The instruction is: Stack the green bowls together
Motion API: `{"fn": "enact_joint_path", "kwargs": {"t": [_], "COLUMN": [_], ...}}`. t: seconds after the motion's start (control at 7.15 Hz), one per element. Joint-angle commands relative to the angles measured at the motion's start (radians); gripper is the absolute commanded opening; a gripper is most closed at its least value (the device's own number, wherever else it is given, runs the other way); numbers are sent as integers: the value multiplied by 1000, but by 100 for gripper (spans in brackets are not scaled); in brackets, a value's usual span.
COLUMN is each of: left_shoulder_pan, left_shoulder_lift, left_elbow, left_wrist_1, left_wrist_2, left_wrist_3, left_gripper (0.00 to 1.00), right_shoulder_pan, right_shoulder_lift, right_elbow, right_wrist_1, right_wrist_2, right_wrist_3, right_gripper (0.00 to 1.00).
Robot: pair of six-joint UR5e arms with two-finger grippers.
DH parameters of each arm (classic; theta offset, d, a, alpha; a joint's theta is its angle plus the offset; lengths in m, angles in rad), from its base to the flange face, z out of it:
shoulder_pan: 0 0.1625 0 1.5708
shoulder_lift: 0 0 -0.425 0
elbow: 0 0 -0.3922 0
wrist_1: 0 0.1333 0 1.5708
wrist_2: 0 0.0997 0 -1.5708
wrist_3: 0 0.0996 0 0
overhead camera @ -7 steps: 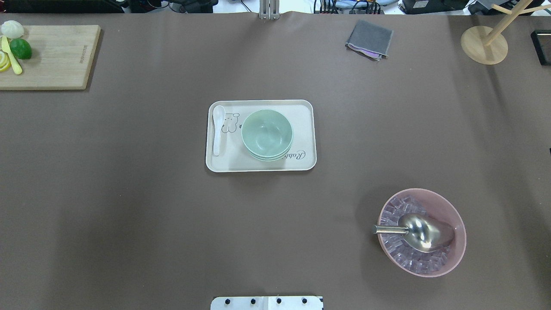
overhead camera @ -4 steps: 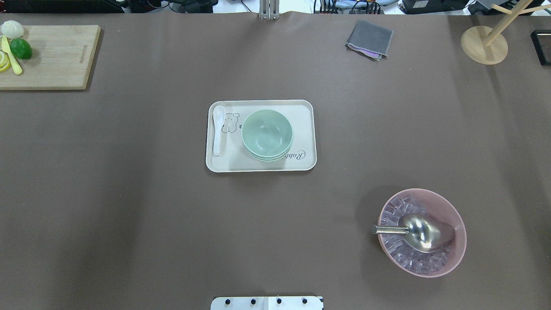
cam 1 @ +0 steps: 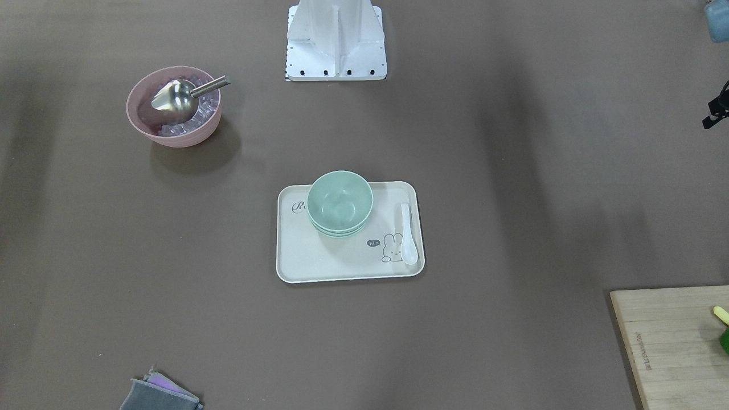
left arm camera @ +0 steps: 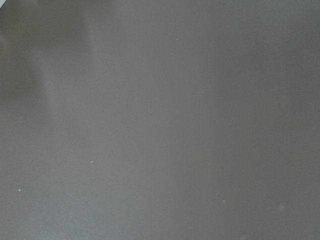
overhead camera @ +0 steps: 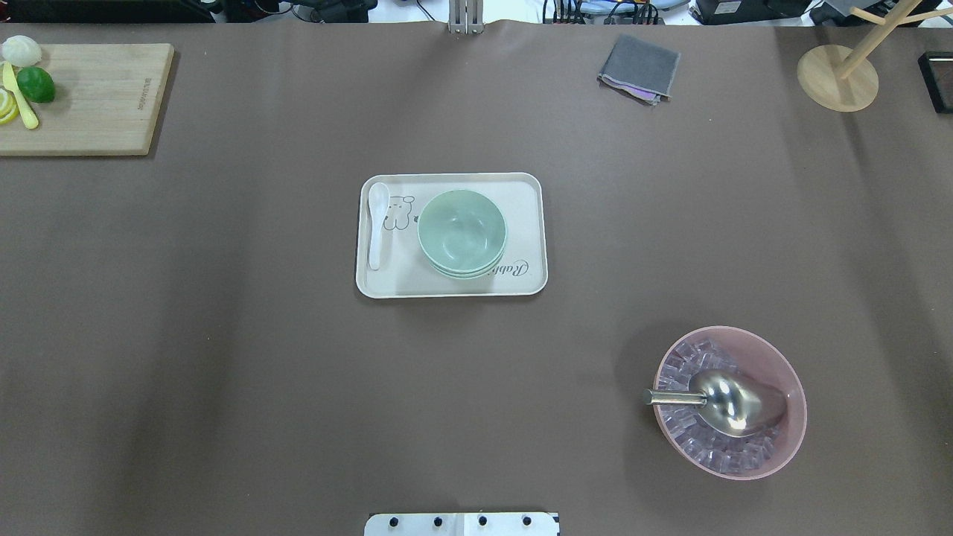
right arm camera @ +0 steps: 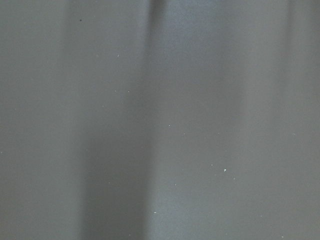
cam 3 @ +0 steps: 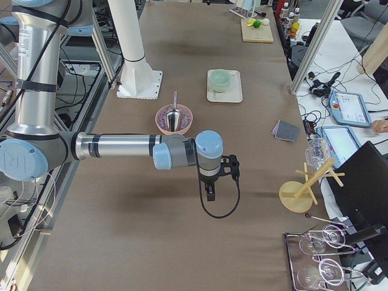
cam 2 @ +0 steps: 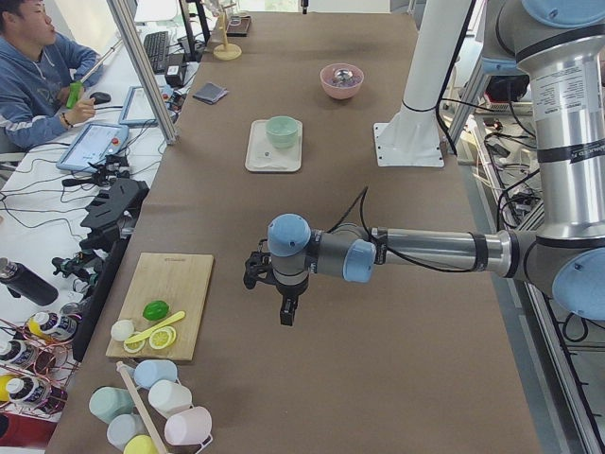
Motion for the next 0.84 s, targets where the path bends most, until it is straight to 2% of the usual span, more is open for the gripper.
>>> {"fn": "enact_joint_path", "kwargs": {"t": [0.0,0.14,0.7], "left_shoulder_pan": [-27,-24,-31], "left_shoulder_lift": [2,-20,-33], "left_elbow": [-28,10,-10], "left_wrist_1": [-3,-6,-11], "left_wrist_2": [-13,-10,-15], "left_wrist_3": [-42,-36,-38], "left_gripper": [98,98,98], "right_shoulder_pan": [-9,-7,-1], "right_shoulder_lift": [20,29,52], "right_elbow": [2,5,10], "right_wrist_1": [-36,-52,-84], "right_wrist_2": [-10,-14,-8], "right_wrist_3": [0,-1,0], "right_gripper": [100,100,100]}}
